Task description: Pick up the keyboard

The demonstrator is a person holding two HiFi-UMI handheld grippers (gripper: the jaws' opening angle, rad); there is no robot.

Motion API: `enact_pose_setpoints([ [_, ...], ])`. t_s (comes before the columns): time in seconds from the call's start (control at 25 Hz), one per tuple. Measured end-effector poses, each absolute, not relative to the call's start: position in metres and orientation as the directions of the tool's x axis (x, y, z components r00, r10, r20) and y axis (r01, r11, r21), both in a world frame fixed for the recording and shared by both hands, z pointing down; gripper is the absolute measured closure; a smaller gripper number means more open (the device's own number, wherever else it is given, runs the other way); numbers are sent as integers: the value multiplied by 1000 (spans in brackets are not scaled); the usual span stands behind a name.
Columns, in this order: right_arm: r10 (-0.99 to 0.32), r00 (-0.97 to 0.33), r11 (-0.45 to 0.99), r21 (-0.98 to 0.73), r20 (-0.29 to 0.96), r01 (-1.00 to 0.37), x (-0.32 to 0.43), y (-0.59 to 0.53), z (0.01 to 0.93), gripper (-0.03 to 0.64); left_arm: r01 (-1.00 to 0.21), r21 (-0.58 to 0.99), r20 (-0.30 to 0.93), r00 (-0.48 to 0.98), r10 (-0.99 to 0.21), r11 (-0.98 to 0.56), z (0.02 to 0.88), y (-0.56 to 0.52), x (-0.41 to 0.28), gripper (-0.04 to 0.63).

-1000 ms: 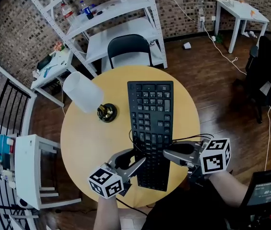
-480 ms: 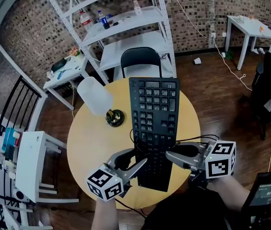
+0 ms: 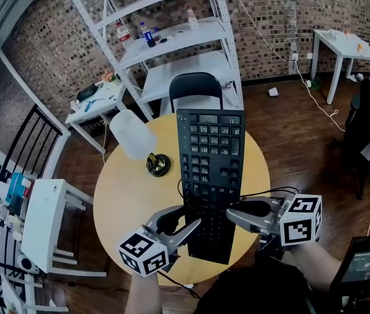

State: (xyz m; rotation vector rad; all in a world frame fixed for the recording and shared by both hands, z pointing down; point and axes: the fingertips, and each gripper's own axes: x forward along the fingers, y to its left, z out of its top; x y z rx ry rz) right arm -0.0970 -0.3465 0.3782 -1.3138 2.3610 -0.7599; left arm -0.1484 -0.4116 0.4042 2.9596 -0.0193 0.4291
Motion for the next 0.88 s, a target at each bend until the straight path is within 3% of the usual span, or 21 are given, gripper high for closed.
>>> enact_pose_setpoints([
  [0.88, -853, -521, 435, -594, -30, -677, -96, -345, 380, 554, -38, 155, 274, 962, 6, -987, 409, -410, -147, 298],
])
